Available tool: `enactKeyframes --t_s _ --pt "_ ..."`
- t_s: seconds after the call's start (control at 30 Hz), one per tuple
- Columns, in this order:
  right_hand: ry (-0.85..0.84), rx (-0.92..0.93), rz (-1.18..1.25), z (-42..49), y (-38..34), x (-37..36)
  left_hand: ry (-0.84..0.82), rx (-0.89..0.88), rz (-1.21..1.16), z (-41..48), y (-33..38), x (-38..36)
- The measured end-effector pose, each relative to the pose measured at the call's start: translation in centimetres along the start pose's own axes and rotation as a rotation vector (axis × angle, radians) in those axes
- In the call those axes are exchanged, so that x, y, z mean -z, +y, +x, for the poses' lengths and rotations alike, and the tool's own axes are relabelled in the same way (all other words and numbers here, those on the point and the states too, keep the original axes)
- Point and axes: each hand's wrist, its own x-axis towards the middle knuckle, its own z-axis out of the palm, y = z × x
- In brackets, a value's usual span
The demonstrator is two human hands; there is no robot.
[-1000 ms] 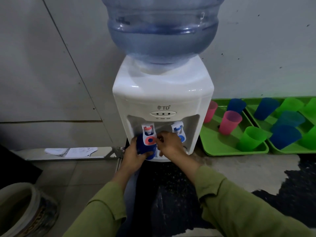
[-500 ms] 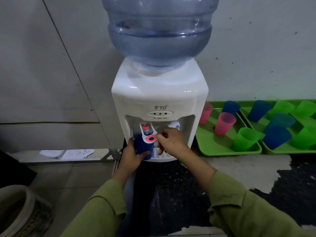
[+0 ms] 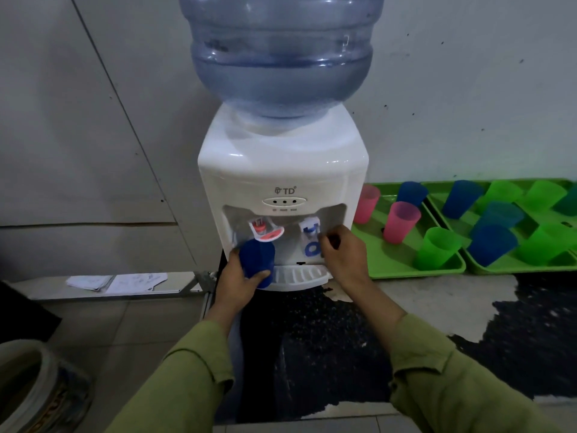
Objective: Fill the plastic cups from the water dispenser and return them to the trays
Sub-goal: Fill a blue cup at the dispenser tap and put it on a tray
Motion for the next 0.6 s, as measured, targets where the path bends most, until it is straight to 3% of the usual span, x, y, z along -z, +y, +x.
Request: enactKeyframes --t_s 0.2,0.6 --pt "0.155 -0.083 0.042 0.8 1.8 1.2 -0.015 0.009 0.060 0.0 0.6 0.2" --pt "0.085 0.065 -0.074 2.6 2.3 1.3 -0.039 0.072 0.091 -0.1 1.2 0.4"
